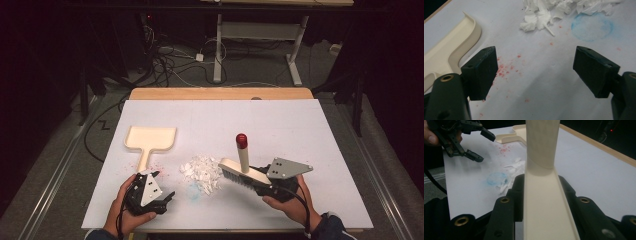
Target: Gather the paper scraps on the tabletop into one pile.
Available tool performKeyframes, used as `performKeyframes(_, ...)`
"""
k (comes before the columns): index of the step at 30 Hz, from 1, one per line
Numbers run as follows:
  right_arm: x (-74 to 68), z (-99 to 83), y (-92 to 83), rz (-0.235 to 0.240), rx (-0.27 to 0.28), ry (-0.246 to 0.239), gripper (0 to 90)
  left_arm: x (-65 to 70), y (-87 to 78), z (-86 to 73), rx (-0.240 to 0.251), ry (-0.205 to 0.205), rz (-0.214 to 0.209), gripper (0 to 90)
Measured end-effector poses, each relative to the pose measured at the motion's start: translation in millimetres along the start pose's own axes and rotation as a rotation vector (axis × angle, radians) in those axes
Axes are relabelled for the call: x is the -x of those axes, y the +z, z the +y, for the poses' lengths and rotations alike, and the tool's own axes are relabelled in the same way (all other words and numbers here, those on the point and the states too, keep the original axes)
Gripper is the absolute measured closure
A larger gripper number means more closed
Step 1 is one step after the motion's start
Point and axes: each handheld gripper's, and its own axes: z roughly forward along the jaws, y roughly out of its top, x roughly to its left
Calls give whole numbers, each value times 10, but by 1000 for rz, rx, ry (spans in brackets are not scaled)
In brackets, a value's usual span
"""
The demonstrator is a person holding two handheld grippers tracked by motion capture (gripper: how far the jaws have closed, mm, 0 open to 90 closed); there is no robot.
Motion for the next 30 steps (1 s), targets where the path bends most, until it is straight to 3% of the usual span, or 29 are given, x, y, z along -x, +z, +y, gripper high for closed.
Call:
performKeyframes(4, 60, -30, -50, -31, 9, 18, 672, 1, 1, -1, -2, 1, -1, 192)
performKeyframes(10, 115, -80, 48, -69, -13, 36, 677, 1, 3, -7, -2, -1, -2, 192)
performKeyframes(18, 160, -82, -142, -24, -16, 70, 677, 4, -14, -24, -4, 2, -1, 192)
performKeyframes(30, 343, -303, -591, 42, -52, 186, 676, 4, -16, -11, -11, 2, 17, 192)
